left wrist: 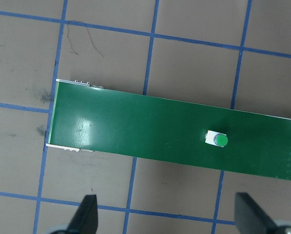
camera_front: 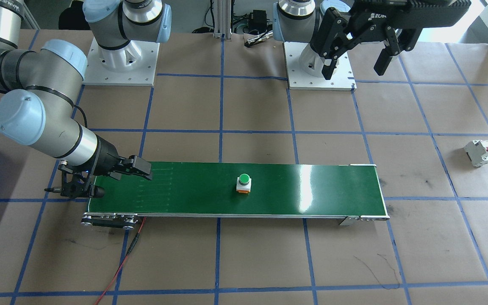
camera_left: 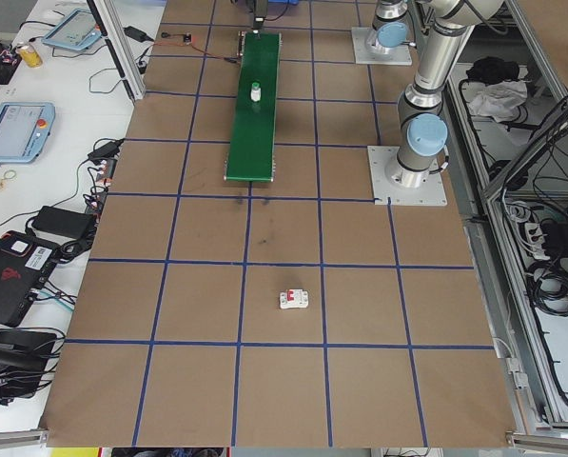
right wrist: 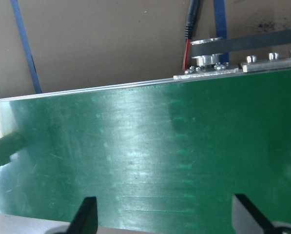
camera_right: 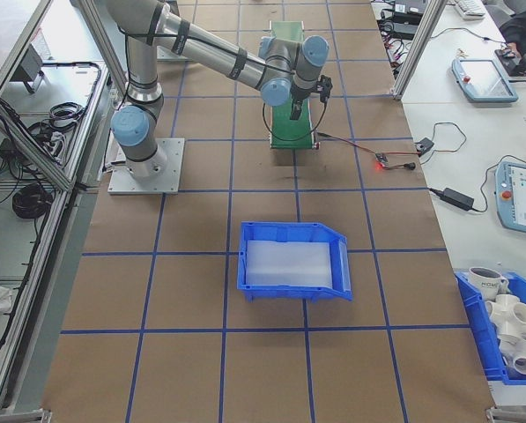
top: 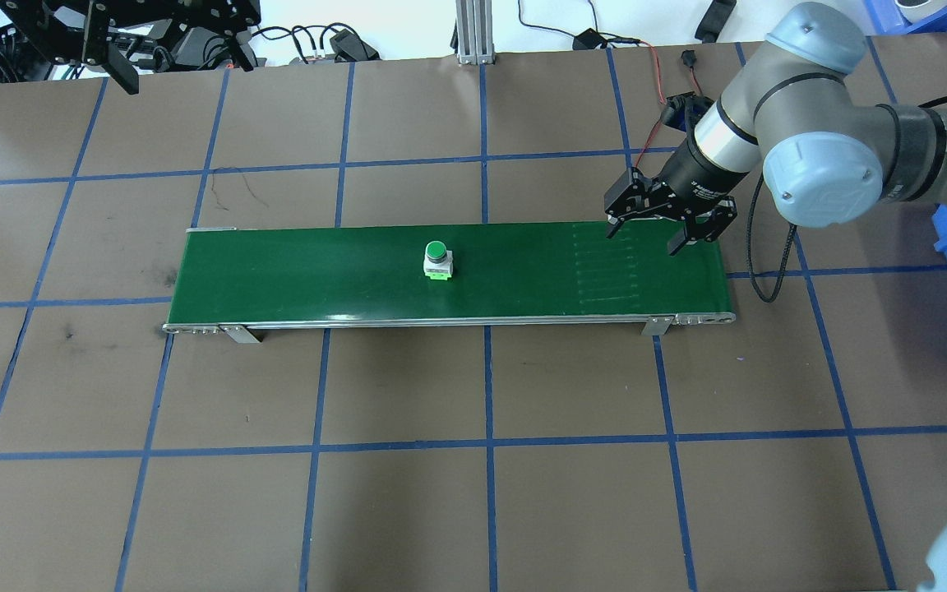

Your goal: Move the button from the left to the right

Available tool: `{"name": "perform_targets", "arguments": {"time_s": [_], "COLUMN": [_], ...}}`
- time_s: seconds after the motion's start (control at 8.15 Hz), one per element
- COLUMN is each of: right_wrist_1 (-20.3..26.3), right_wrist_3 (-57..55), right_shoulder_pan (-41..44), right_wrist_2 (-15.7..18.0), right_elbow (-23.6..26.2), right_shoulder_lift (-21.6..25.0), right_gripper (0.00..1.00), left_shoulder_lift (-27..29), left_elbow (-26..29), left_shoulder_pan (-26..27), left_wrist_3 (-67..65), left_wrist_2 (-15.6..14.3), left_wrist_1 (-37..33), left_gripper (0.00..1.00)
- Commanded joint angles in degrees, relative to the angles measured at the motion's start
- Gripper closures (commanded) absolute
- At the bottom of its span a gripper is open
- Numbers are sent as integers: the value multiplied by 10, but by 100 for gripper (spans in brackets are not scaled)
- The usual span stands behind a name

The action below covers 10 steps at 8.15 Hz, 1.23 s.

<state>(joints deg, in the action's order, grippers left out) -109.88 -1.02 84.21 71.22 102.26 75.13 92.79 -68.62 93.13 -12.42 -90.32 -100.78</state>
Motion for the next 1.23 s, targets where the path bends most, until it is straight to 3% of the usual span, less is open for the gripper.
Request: {"name": "perform_targets", "arguments": {"time_s": [0.0, 0.25, 1.1], "right_wrist_1": [-2, -2, -19], "right_wrist_3": [-1, -1, -52], "right_shoulder_pan": [-2, -2, 36], "right_wrist_2": [0, 0, 1], "right_elbow": [3, 3, -7], "right_shoulder_lift": [1, 1, 9], "right_gripper": [4, 4, 3], "left_shoulder_lift": [-2, -9, -19], "left_elbow": [-5, -42, -51], "left_shoulder_pan": [1, 1, -6], "left_wrist_3": [33, 58, 117], "left_wrist_2": [1, 1, 6], "left_wrist_1": [-6, -6, 1], "left_gripper": [0, 0, 0]}}
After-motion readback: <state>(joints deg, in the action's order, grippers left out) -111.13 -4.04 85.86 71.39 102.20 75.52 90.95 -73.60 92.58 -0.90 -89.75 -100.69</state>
